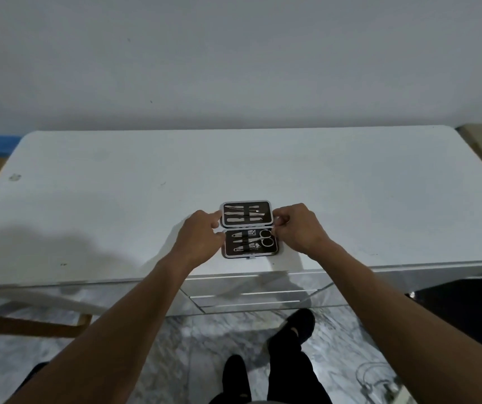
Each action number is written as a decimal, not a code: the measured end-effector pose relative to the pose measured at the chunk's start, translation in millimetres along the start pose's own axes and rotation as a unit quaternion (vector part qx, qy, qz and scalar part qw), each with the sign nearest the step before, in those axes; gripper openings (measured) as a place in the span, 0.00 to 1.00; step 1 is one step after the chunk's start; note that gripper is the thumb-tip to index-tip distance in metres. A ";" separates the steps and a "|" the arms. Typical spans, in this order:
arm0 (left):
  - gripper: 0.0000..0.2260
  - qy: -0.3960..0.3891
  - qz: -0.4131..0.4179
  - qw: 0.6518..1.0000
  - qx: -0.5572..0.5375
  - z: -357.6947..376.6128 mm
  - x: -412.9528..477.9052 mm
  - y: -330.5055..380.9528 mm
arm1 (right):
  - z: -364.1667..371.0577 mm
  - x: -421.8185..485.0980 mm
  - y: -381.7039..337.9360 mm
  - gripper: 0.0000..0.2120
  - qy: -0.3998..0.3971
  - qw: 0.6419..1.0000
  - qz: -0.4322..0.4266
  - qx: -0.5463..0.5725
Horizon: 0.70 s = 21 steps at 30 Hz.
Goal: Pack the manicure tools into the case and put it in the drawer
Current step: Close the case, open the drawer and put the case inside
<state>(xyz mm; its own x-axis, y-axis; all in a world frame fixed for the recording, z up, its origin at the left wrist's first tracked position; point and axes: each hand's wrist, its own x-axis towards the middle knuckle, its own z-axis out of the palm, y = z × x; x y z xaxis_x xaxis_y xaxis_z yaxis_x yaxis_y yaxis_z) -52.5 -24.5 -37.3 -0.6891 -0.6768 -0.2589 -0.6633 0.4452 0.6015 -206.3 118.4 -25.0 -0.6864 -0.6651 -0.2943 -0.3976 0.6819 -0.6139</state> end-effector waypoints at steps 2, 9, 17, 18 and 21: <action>0.17 -0.003 -0.013 1.000 -0.005 -2.4 1.2 4.1 | 0.5 1.9 -0.5 0.07 0.000 1.000 0.005 0.013; 0.05 0.007 -0.030 0.996 -0.080 -6.3 1.9 9.1 | 0.4 3.0 -5.4 0.03 -0.002 0.999 0.019 0.036; 0.18 0.035 -0.062 0.974 -0.216 -0.4 -1.9 7.0 | -2.1 -11.8 -14.6 0.11 0.053 0.992 0.033 0.108; 0.18 0.038 -0.063 0.972 -0.222 0.0 -2.6 7.2 | -2.1 -13.2 -14.0 0.13 0.051 0.990 0.036 0.123; 0.17 0.047 -0.064 0.968 -0.238 0.6 -4.4 7.5 | -0.3 -13.6 -9.9 0.17 0.051 0.986 0.042 0.155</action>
<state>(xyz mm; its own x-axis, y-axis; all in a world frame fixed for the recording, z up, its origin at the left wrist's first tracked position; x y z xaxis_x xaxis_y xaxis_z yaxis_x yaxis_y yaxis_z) -54.6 -17.9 -32.1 -0.5649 -0.7695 -0.2980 -0.5174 0.0490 0.8543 -193.2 120.8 -14.7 -0.7733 -0.5649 -0.2880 -0.1428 0.5977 -0.7889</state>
